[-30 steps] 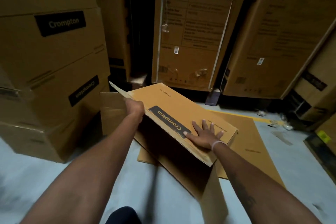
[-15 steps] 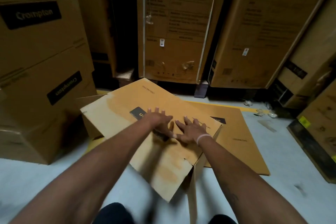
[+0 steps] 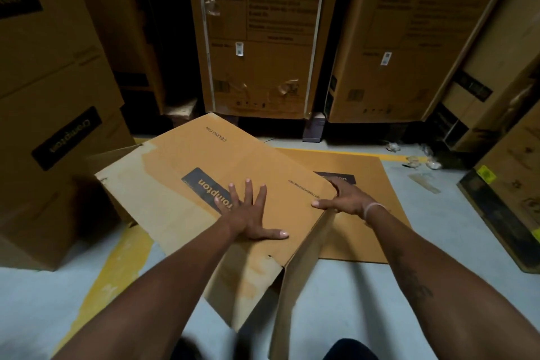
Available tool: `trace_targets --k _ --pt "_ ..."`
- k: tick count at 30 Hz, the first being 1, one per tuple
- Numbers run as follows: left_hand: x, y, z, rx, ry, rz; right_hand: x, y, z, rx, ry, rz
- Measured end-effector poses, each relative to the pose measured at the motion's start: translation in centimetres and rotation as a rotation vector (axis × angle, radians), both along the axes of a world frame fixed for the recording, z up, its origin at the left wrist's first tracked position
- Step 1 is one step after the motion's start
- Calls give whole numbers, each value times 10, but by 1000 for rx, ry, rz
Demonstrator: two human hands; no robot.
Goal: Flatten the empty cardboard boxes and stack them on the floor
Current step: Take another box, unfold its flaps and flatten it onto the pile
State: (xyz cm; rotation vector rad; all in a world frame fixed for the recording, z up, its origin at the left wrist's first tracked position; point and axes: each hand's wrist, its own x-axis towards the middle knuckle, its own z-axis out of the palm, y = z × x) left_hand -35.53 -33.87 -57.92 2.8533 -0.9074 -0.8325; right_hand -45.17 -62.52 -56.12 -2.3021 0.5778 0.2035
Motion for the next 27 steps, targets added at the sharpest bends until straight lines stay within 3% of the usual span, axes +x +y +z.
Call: trace_targets --k 3,9,16,18,22,24,27 --pt "14 12 0 -62 11 1 11 23 11 2 -17 18" --pt "31 15 24 -48 -24 53 42 58 23 -271 113 129" --pt "-21 -53 13 -274 -125 -235 23 63 34 -218 278 215" --pt "-22 -58 12 -299 -136 -262 19 54 21 -82 251 149" --pt "-15 -62 15 -340 -91 -249 14 50 -17 594 45 -104" --pt "-18 -66 16 -292 -87 -259 21 46 -30 664 -16 -195" --pt "-30 -76 12 -243 -117 -301 35 43 -30 543 -40 -108"
